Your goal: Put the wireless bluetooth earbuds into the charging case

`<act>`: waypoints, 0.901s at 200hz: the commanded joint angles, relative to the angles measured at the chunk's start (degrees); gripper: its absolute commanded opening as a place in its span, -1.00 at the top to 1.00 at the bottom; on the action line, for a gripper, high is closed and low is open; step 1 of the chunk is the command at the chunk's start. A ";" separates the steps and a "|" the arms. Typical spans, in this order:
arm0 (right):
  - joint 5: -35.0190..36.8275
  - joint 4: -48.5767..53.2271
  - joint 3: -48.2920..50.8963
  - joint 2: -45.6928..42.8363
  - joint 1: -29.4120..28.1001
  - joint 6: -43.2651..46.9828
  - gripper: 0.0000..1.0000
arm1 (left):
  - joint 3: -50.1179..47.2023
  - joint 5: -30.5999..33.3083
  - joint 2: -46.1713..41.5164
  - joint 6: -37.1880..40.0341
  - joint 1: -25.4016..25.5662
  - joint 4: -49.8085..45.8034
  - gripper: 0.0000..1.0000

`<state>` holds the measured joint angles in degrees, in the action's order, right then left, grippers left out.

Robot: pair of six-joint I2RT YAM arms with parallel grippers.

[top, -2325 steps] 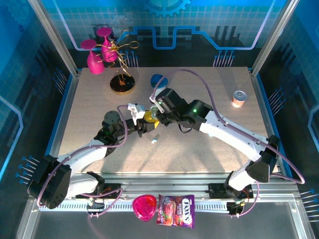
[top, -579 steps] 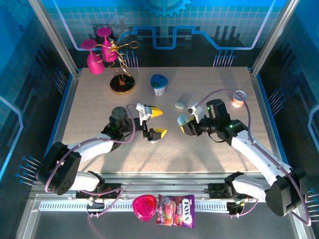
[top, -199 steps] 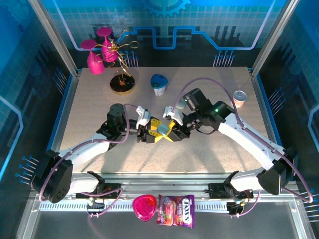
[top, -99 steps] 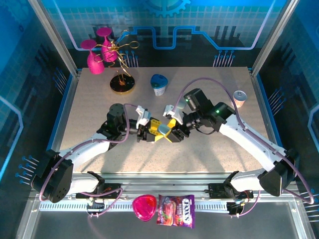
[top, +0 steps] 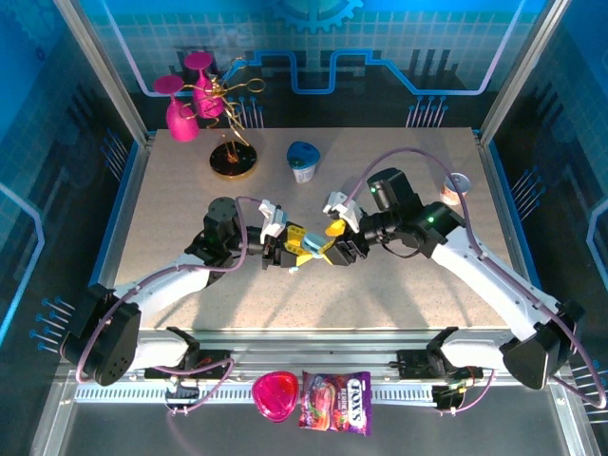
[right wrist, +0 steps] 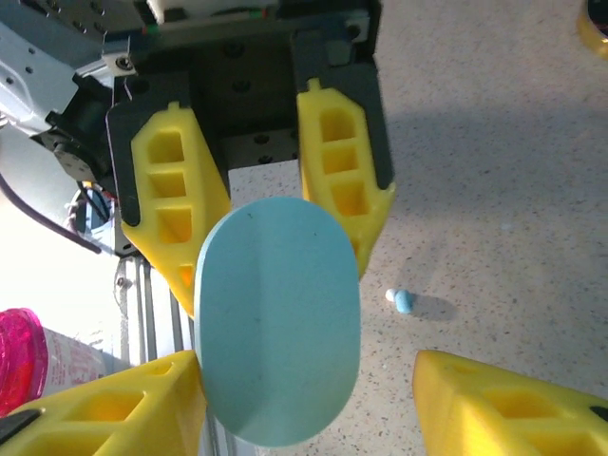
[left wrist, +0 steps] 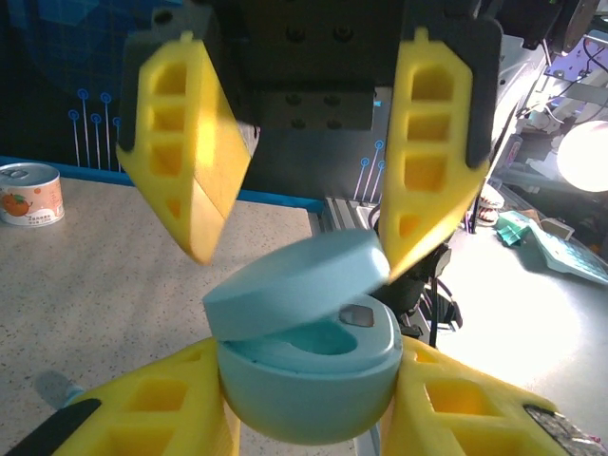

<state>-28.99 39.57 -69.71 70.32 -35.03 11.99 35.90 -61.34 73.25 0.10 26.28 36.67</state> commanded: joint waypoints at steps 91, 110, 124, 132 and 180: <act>-1.59 -8.79 4.33 -6.09 3.50 -4.13 -0.65 | 0.14 -2.47 0.47 0.06 0.25 4.48 0.37; -2.55 -12.35 6.07 -8.07 3.97 -6.63 -0.77 | -0.72 -0.25 0.80 -0.70 0.08 8.05 0.35; -3.13 -17.47 8.54 -10.18 5.75 -10.64 -0.82 | -1.63 2.54 1.14 -1.77 0.00 11.57 0.35; -3.75 -21.54 10.54 -11.62 7.49 -13.55 -0.83 | -2.30 3.97 1.32 -2.44 -0.03 14.22 0.35; -1.66 -42.84 24.60 -17.92 21.34 -34.88 -0.79 | -6.06 12.04 1.67 -5.91 -0.75 26.63 0.35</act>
<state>-32.14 9.13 -49.34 53.84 -18.50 -10.37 31.51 -54.33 74.67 -3.57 26.13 53.36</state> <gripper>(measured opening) 0.903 0.351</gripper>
